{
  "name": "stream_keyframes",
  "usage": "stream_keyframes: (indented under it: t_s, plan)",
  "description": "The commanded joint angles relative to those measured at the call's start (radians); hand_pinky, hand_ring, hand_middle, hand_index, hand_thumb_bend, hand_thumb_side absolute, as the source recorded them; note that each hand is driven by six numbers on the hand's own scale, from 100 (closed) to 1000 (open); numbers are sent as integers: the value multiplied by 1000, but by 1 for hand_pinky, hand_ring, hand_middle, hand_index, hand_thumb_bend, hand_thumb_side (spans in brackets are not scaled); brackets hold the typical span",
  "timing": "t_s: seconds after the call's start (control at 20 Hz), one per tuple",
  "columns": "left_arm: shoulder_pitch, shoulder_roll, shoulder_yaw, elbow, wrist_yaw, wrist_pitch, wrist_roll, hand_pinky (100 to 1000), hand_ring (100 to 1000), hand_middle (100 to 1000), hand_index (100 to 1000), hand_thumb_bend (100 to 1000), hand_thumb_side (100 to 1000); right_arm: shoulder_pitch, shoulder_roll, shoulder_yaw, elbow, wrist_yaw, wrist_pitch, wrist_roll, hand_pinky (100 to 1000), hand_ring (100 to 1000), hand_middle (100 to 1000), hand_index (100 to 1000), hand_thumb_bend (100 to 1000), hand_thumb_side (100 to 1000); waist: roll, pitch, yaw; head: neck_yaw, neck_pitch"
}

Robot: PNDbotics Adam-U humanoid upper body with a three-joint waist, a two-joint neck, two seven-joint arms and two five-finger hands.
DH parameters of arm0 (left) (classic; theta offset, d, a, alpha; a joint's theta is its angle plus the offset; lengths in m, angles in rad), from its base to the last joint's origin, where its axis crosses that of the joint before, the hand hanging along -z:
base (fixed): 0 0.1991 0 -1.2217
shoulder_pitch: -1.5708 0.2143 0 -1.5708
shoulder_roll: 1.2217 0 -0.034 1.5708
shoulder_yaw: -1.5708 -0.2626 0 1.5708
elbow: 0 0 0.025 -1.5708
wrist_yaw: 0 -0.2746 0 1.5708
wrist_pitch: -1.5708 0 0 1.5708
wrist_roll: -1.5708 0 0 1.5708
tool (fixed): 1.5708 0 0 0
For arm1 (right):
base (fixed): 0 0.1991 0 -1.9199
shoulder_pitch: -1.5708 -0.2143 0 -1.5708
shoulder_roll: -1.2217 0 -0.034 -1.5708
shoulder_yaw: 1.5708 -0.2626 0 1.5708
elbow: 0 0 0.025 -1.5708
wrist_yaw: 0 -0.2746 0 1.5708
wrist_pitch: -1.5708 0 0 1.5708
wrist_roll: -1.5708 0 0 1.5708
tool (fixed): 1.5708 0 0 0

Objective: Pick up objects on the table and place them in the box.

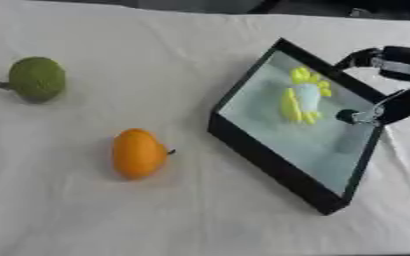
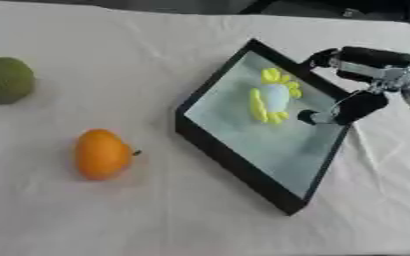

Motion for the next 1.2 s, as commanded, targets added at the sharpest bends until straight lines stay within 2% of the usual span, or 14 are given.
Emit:
stream_keyframes:
  t_s: [0.05,0.2,0.25,0.3,0.35,0.45,0.6,0.95,1.05,1.2]
  plan:
    - [-6,16,7,-14,2,-1,0,706,586,692,790,100,781,-18,-34,-43,-33,-20,1,-29,938,916,825,881,328,317,2,-13,-2,4,7]
    - [-4,17,9,-14,1,-1,2,706,585,692,790,100,780,-18,-31,-89,-59,-58,13,-83,934,901,812,871,268,277,3,-16,-5,10,7]
    - [-3,18,9,-15,1,-2,3,706,585,692,789,100,779,-19,-30,-104,-66,-77,20,-109,929,884,792,856,180,209,3,-17,-6,12,7]
    - [-2,19,10,-15,1,-2,3,706,585,692,789,100,779,-20,-29,-116,-73,-100,28,-134,929,883,791,854,170,205,3,-18,-6,15,7]
    - [-2,20,10,-15,1,-2,4,707,585,692,790,100,777,-22,-28,-132,-81,-126,35,-165,928,876,783,846,100,159,3,-19,-7,18,7]
    - [-2,23,12,-17,0,-4,6,707,586,693,790,100,774,-26,-23,-165,-101,-185,49,-234,930,871,777,838,100,100,3,-22,-7,22,7]
    - [-1,35,13,-20,-1,-7,9,707,586,694,791,100,768,-37,-7,-207,-131,-281,67,-326,940,877,787,845,100,100,5,-25,-7,23,7]
    - [1,83,9,-33,-11,-25,6,713,594,706,801,100,731,-96,57,-265,-183,-500,101,-427,948,870,777,837,100,100,22,-39,8,30,7]
    - [4,122,8,-43,-44,-36,-6,717,600,712,807,100,705,-115,72,-270,-189,-534,113,-456,945,861,768,830,100,100,27,-42,12,30,7]
    - [7,228,-9,-51,-105,-66,-35,724,612,725,822,100,674,-135,83,-275,-199,-550,125,-483,943,859,766,829,100,100,35,-46,16,30,7]
